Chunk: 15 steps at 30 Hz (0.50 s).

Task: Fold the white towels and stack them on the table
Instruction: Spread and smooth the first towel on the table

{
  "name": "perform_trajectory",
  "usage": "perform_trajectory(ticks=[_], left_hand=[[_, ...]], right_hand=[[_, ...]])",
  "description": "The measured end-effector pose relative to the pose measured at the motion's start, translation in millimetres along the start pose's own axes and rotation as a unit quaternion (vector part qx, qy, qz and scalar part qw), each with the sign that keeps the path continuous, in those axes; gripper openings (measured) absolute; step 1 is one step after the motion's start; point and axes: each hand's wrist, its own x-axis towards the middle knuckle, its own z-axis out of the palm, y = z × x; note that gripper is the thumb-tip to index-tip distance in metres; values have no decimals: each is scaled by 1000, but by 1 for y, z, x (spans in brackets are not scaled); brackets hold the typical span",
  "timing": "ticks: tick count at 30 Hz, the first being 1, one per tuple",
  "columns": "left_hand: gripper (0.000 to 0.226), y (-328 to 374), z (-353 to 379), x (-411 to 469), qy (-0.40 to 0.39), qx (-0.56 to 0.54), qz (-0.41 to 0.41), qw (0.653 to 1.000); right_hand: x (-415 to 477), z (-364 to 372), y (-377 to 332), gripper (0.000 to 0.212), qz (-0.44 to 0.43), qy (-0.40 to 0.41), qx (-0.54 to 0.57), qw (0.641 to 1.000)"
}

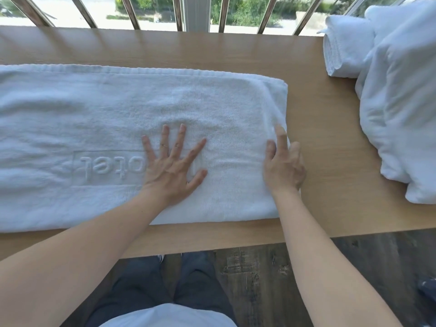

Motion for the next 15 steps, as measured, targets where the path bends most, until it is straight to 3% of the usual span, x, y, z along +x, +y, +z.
perform_trajectory(ticks=[4, 11, 15], left_hand=[[71, 1, -1, 0, -4, 8, -8, 1000], [71, 2, -2, -2, -14, 3, -11, 1000], [71, 6, -1, -2, -16, 10, -20, 1000]], right_hand=[[0, 2, 5, 48, 79, 31, 15, 996], [-17, 1, 13, 43, 12, 19, 15, 1000], [-11, 2, 14, 44, 56, 59, 21, 996]])
